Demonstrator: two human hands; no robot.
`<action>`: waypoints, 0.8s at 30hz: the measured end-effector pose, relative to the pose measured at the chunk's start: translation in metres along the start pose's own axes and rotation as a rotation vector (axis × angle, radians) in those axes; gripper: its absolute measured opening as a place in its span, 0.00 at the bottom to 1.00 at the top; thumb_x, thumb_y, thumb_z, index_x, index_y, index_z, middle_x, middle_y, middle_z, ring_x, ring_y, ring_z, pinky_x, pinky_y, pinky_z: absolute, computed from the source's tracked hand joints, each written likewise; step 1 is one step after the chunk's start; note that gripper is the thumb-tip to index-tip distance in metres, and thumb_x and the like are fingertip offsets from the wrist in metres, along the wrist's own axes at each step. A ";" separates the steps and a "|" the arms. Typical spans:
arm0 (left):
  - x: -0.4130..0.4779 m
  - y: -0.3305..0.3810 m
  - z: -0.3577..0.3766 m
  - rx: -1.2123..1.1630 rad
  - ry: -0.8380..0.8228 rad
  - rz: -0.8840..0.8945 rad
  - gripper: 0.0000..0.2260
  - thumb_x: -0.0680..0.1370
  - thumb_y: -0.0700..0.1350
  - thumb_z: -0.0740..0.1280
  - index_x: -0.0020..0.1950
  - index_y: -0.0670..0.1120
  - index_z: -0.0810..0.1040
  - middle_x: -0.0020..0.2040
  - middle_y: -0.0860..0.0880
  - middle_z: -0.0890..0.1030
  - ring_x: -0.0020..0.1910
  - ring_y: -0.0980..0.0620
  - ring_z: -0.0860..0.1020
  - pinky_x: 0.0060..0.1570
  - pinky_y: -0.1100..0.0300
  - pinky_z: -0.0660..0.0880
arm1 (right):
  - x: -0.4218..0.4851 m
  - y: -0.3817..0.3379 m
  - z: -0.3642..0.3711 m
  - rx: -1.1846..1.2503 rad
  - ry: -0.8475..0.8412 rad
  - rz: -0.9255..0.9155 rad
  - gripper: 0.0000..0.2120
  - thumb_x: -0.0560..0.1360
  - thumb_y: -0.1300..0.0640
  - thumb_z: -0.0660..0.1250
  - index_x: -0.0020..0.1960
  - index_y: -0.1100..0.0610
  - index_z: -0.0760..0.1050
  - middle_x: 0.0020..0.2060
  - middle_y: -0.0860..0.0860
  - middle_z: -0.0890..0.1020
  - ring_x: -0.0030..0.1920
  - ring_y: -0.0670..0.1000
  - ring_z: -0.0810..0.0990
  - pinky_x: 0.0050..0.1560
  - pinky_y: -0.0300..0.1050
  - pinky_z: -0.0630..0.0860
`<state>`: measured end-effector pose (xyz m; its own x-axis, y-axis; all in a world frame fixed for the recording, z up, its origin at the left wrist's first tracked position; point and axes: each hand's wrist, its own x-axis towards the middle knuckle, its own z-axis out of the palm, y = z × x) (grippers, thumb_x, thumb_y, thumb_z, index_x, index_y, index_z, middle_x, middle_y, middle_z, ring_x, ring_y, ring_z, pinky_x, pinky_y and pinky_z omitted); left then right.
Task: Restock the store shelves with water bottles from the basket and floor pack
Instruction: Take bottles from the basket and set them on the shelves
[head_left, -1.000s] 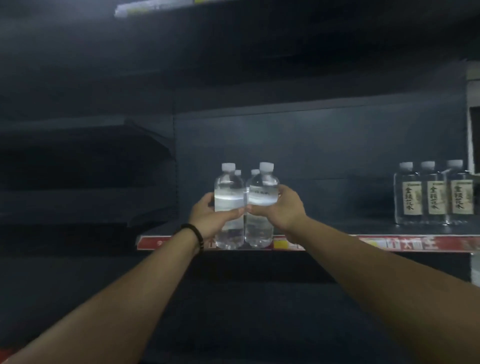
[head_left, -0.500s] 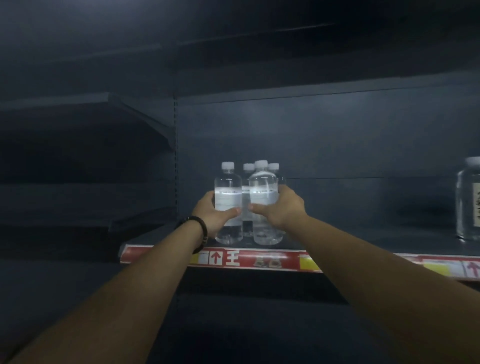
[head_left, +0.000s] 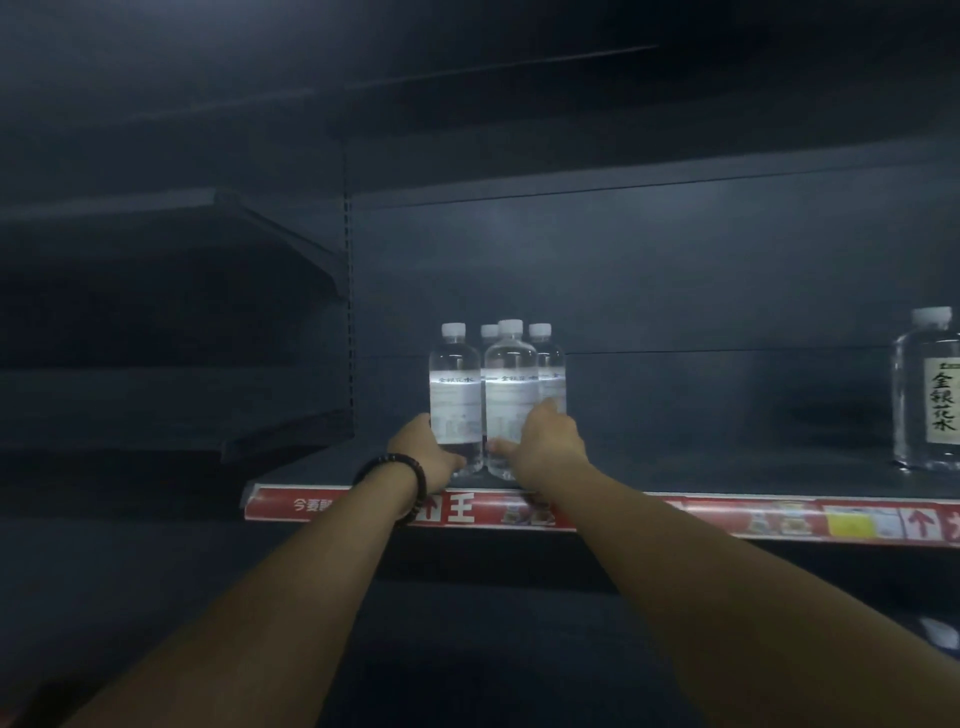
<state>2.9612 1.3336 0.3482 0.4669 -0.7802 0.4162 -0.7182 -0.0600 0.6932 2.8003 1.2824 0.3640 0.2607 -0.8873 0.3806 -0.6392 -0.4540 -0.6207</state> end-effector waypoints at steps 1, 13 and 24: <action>-0.005 0.000 -0.001 0.024 0.004 -0.007 0.17 0.74 0.45 0.78 0.60 0.49 0.78 0.54 0.52 0.83 0.54 0.49 0.83 0.55 0.54 0.81 | -0.004 0.002 -0.002 0.018 -0.001 0.000 0.38 0.75 0.44 0.79 0.72 0.63 0.66 0.61 0.59 0.78 0.57 0.58 0.81 0.59 0.55 0.82; -0.230 -0.013 0.048 0.066 -0.141 0.356 0.04 0.78 0.47 0.69 0.50 0.57 0.78 0.48 0.58 0.79 0.44 0.58 0.79 0.50 0.54 0.80 | -0.190 0.095 -0.043 -0.005 -0.070 -0.435 0.07 0.79 0.48 0.72 0.53 0.47 0.74 0.45 0.43 0.79 0.45 0.45 0.78 0.46 0.45 0.79; -0.435 -0.092 0.207 0.255 -0.896 0.053 0.06 0.80 0.53 0.72 0.53 0.53 0.85 0.55 0.55 0.85 0.55 0.55 0.82 0.58 0.58 0.79 | -0.417 0.321 0.039 -0.165 -0.577 0.078 0.02 0.76 0.53 0.72 0.47 0.47 0.79 0.45 0.47 0.85 0.47 0.51 0.85 0.48 0.45 0.80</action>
<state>2.7173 1.5498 -0.0178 -0.0653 -0.9687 -0.2393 -0.8683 -0.0631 0.4921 2.5151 1.5034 -0.0208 0.5298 -0.8391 -0.1236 -0.7637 -0.4085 -0.4998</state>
